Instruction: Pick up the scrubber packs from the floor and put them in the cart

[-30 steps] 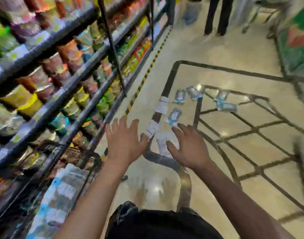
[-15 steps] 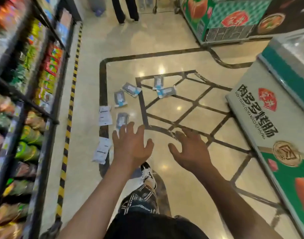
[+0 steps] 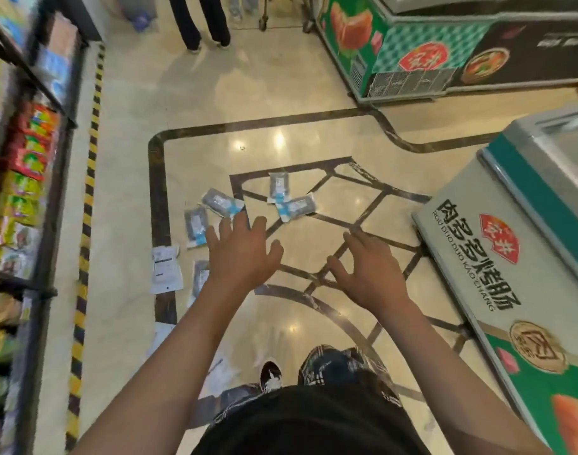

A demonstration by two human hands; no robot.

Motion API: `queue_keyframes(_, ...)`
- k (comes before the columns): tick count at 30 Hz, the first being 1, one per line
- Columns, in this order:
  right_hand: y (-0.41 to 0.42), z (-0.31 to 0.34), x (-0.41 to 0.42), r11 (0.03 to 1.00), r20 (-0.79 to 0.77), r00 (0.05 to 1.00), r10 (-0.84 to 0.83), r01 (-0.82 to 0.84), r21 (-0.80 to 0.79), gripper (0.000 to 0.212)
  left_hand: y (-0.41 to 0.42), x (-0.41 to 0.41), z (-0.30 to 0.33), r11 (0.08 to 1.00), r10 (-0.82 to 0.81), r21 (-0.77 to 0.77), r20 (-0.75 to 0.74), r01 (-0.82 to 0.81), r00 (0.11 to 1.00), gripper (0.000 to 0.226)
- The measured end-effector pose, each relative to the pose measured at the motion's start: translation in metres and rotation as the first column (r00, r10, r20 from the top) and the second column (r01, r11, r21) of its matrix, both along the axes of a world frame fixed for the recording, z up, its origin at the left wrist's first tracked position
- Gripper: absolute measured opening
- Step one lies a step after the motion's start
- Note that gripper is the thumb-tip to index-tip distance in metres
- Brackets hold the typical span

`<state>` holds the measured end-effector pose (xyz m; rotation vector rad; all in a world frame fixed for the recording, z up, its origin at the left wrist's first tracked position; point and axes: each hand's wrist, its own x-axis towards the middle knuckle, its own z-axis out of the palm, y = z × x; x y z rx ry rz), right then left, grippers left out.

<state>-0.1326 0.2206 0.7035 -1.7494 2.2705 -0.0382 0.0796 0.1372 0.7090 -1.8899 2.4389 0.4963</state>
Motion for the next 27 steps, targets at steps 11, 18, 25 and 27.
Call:
queue_keyframes(11,-0.179,-0.058,-0.076,0.991,0.069,0.989,-0.134,0.131,0.038,0.077,-0.202,-0.067,-0.051,0.994,-0.081,0.073,0.055,0.077,0.995,0.067)
queue_keyframes(18,-0.376,-0.100,-0.129,0.993,0.099,0.992,-0.084,0.075,0.088,0.073,-0.381,-0.133,-0.095,0.991,-0.091,0.115,0.140,0.075,0.986,0.066)
queue_keyframes(25,-0.557,-0.176,-0.165,0.985,0.100,0.994,0.054,-0.069,0.157,0.070,-0.540,-0.184,-0.174,0.969,-0.149,0.221,0.154,0.113,0.977,0.064)
queue_keyframes(27,-0.593,-0.209,-0.165,0.982,0.136,0.989,0.063,-0.086,0.170,0.068,-0.575,-0.194,-0.211,0.961,-0.136,0.257,0.133,0.098,0.982,0.073)
